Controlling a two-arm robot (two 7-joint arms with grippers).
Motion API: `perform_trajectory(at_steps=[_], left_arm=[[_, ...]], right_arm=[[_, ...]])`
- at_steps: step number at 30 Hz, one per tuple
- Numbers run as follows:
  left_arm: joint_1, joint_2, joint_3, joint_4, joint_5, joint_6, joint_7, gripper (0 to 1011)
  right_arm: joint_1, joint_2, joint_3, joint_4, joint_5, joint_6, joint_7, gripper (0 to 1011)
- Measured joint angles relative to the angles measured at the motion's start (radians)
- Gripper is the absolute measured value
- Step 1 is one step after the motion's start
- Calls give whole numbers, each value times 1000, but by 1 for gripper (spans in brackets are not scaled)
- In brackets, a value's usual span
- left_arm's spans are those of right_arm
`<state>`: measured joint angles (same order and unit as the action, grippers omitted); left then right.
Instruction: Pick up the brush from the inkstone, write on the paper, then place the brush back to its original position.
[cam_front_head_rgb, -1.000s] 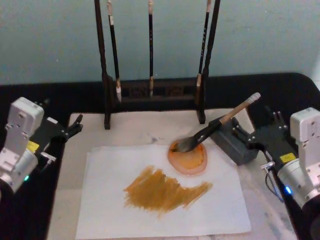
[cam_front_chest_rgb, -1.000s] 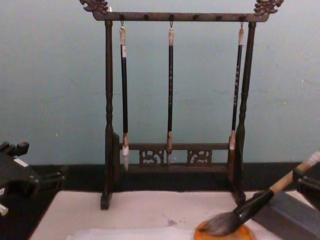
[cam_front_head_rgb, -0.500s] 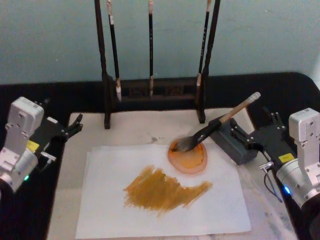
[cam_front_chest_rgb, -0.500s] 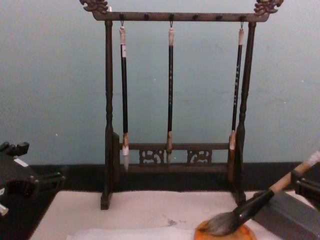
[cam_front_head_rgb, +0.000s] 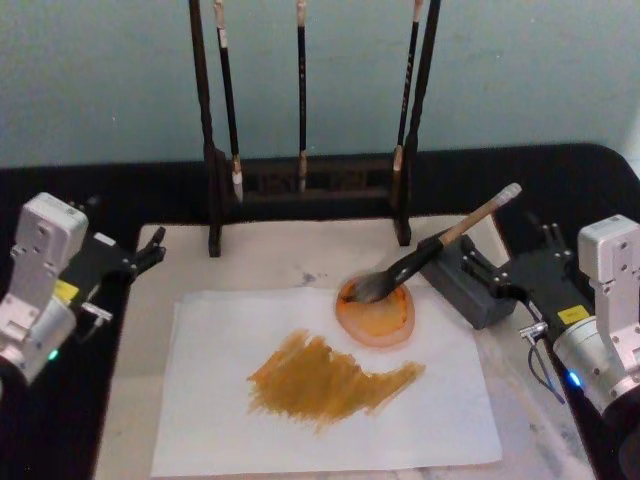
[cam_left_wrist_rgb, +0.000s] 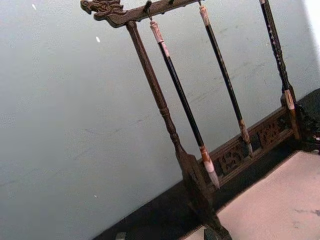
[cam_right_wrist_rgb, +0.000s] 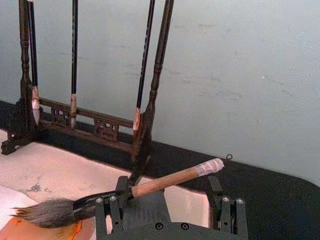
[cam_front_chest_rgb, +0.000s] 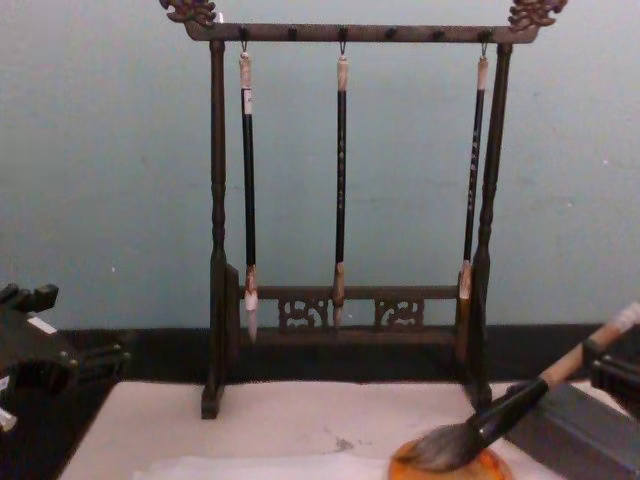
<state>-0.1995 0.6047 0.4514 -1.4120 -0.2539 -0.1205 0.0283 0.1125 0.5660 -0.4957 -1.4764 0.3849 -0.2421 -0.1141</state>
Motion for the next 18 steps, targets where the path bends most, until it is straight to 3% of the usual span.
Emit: perform_trajectory(at_steps=[18], left_arm=[[0,0,0,0,0,0,0,1010]], right_arm=[[0,0,0,-1,0,0,-1,1000]])
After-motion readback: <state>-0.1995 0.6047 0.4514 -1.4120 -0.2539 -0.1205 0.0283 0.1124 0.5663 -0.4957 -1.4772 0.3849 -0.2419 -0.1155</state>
